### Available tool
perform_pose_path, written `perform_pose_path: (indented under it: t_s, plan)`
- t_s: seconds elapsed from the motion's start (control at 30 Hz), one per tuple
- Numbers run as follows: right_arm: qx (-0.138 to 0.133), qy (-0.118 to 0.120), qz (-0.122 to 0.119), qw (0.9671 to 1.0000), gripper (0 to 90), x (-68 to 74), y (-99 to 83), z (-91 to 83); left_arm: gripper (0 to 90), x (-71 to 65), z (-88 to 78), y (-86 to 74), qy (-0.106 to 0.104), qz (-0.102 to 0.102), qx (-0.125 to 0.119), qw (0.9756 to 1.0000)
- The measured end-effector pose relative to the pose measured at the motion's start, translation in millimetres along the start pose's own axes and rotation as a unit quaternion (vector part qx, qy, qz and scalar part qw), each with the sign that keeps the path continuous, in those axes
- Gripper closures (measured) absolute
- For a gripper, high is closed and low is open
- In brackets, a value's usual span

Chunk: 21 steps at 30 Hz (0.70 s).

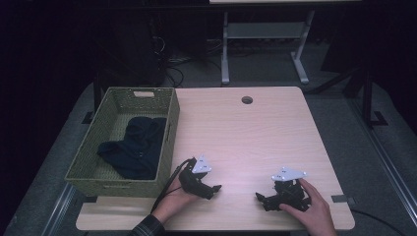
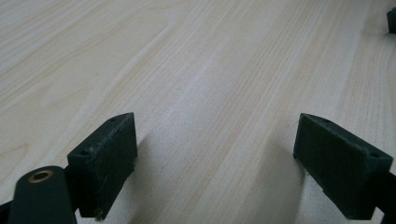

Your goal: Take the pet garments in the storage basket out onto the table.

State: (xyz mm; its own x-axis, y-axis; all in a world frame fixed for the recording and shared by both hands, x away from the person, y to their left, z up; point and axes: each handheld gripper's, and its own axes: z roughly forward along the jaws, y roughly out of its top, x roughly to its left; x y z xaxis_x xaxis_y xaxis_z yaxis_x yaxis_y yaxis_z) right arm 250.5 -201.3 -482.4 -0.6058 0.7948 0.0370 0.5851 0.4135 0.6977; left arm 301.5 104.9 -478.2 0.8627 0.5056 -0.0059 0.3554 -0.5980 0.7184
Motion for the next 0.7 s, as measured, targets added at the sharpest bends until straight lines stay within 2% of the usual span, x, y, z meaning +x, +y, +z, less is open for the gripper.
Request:
perform_pose_path:
  t_s: [0.4,0.7]
  plan:
    - [0.0,0.0,0.0,1.0,0.0,0.0,0.0,0.0,13.2,3.8,0.4,4.6,-0.003,0.005,0.015,0.9999]
    - [-0.001,0.0,0.0,1.0,0.0,0.0,0.0,0.1,13.3,8.0,-4.9,6.8,-0.005,-0.009,0.01,0.9999]
